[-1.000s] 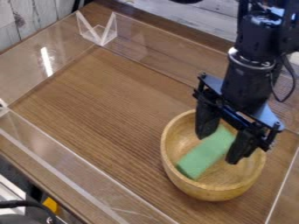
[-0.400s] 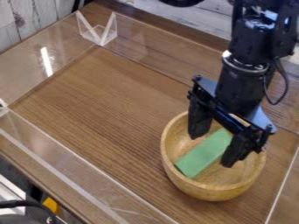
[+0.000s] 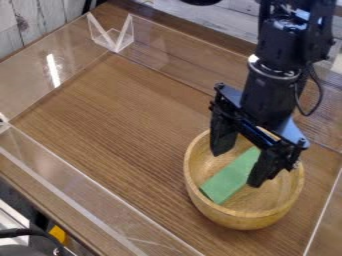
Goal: Put the green block in the brown bowl
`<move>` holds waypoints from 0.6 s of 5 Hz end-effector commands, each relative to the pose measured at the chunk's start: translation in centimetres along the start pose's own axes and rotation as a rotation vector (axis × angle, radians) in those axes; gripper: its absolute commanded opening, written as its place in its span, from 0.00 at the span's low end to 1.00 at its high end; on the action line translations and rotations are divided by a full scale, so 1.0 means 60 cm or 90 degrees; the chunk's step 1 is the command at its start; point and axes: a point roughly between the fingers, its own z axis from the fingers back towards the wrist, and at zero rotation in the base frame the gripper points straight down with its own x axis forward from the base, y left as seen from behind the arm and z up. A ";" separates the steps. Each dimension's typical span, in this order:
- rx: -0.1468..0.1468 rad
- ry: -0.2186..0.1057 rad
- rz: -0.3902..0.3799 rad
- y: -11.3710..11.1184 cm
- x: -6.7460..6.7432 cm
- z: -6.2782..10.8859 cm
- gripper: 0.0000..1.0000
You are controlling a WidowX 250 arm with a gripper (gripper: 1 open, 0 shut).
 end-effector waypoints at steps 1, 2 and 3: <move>0.001 -0.033 0.011 0.010 -0.002 0.019 1.00; 0.003 -0.036 0.017 0.015 -0.004 0.020 1.00; 0.006 -0.040 0.025 0.022 -0.005 0.022 1.00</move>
